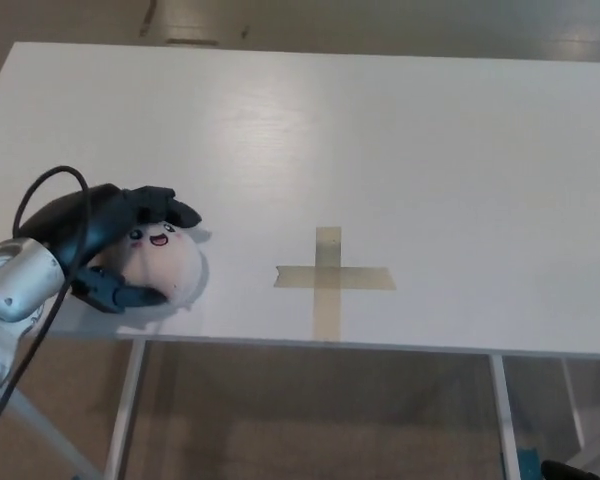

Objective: Use the left hand to take the pink dumpling toy on a person's hand and put it on the desk.

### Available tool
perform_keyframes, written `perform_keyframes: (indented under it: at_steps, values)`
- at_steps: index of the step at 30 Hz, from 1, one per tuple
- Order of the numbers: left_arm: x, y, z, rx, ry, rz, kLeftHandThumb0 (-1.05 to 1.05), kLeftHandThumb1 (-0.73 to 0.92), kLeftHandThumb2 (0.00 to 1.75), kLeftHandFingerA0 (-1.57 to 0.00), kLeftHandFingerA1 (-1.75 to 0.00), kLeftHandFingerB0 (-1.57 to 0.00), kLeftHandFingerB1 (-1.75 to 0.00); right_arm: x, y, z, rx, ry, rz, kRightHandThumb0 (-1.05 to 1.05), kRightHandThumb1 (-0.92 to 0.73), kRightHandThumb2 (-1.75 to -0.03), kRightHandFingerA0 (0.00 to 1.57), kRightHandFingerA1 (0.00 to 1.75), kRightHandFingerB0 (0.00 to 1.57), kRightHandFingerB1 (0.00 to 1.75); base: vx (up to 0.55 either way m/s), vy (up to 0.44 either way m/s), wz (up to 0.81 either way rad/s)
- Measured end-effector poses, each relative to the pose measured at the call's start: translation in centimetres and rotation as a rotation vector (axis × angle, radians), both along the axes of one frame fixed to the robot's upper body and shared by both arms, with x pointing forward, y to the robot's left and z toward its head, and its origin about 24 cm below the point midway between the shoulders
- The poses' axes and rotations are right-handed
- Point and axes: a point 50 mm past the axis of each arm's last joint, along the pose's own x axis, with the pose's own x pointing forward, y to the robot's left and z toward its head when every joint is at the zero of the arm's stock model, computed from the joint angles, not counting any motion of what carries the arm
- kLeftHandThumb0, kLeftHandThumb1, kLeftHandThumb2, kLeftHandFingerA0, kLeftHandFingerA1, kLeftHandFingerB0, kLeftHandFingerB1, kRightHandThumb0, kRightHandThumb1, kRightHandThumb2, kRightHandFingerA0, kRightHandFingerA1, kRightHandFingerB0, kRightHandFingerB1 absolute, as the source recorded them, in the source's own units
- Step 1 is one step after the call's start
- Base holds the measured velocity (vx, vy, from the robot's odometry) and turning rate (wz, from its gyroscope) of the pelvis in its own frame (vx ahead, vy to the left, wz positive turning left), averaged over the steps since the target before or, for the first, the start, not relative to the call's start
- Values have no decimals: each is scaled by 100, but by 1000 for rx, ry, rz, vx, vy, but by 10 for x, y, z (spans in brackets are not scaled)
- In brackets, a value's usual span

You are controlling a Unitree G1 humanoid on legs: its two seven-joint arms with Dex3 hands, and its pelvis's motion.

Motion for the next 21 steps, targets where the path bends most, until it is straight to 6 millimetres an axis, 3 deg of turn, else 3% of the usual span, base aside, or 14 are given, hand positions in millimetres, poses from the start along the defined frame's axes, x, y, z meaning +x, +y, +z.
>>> perform_keyframes:
  at_steps: [1, 2, 5, 15, 16, 17, 19, 21]
  values:
    - [0, -1, -3, 16, 27, -2, -53, 51, 55, 0, -24, -7, -26, 0, 0, 0, 0, 0, -1, -37, -50, -83, 50, 58, 44, 55, 0, 0, 0]
    - [0, -1, -5, 27, 44, -1, -59, 39, 75, 0, -13, -8, -24, 0, 0, 0, 0, 0, -1, -37, -50, -83, 50, 58, 44, 55, 0, 0, 0]
    - [-1, 0, -5, 56, 66, 7, -68, 42, 77, 0, -2, -1, -13, 0, 0, 0, 1, -1, -1, -37, -50, -83, 50, 58, 44, 55, 0, 0, 0]
    - [-2, 7, 3, 105, 66, 35, -71, 40, 80, 0, 0, 0, -6, 0, -1, 0, 6, -2, 1, -36, -50, -83, 50, 58, 44, 55, 0, 0, 0]
    - [-1, 8, 4, 106, 66, 38, -71, 40, 80, 0, 0, 0, -6, 0, -1, 0, 6, -2, 1, -36, -50, -83, 50, 58, 44, 55, 0, 0, 0]
    - [-1, 9, 5, 107, 66, 42, -83, 42, 61, 0, 0, 0, -8, 0, -1, 0, 6, -2, 1, -36, -50, -83, 50, 58, 44, 55, 0, 0, 0]
    - [1, 10, 13, 108, 56, 49, -83, 44, 59, 0, 0, 0, -8, 0, -1, 0, 5, -2, 1, -37, -50, -83, 50, 58, 44, 55, 0, 0, 0]
    - [5, 13, 35, 108, 9, 57, -85, 45, 58, 0, 0, 0, -8, 0, -1, 0, 5, -2, 2, -37, -50, -83, 49, 57, 44, 55, 0, 0, 0]
